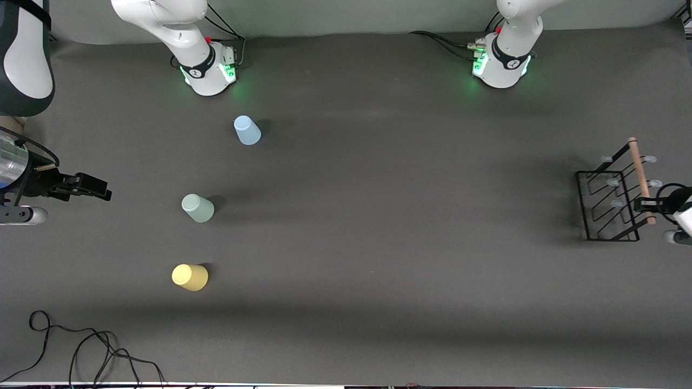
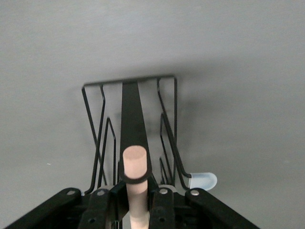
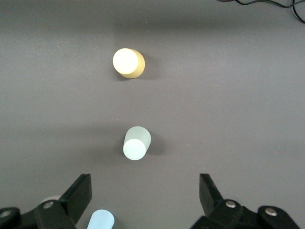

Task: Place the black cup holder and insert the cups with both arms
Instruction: 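Carry the rack with the left gripper to the table middle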

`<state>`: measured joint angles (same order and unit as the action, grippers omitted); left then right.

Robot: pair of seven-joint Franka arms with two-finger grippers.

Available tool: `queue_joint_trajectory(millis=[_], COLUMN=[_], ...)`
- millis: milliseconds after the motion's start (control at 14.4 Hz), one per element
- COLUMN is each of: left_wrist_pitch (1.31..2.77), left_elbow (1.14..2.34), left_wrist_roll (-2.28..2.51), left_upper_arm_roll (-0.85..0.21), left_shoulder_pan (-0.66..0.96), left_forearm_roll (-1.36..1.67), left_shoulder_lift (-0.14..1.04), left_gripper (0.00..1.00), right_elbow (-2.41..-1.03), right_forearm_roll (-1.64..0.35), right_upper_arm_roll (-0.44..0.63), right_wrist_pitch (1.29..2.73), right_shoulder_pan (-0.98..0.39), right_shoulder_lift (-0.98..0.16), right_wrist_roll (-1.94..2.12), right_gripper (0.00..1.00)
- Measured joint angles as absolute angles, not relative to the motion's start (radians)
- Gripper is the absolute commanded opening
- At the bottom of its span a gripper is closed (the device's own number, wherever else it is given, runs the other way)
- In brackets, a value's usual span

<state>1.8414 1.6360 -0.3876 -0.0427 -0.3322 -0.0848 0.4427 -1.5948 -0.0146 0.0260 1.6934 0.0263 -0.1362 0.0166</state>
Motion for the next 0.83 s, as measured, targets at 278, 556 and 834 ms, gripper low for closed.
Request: queue_joint_trajectory(millis=[278,556,834], left_wrist_pitch=[1.806,1.805,1.806], left_elbow=[1.605,1.574,1.500], left_wrist_roll=[-0.164,0.185,0.480], left_upper_arm_roll=[-0.051,-0.057,-0.058], left_shoulder_pan=[-0.157,0.069,0.282], left_forearm_roll=[-0.021,0.066,0.138], left_shoulder_lift=[0.435,0.435,0.455], left_gripper=[0.00,0.00,0.00], right_elbow=[-1.593,-1.591,-1.584], right_forearm_roll=[-0.015,-0.015,-0.015], right_upper_arm_roll=[0.026,0.026,0.030], right_wrist_pitch=[1.693,1.692,1.689], right_shoulder_pan=[0.026,0.026,0.027], right_shoulder_lift=[-0.133,-0.132,-0.131], right_wrist_roll=[0.017,0.017,0.017], right_gripper=[1.00,1.00,1.00])
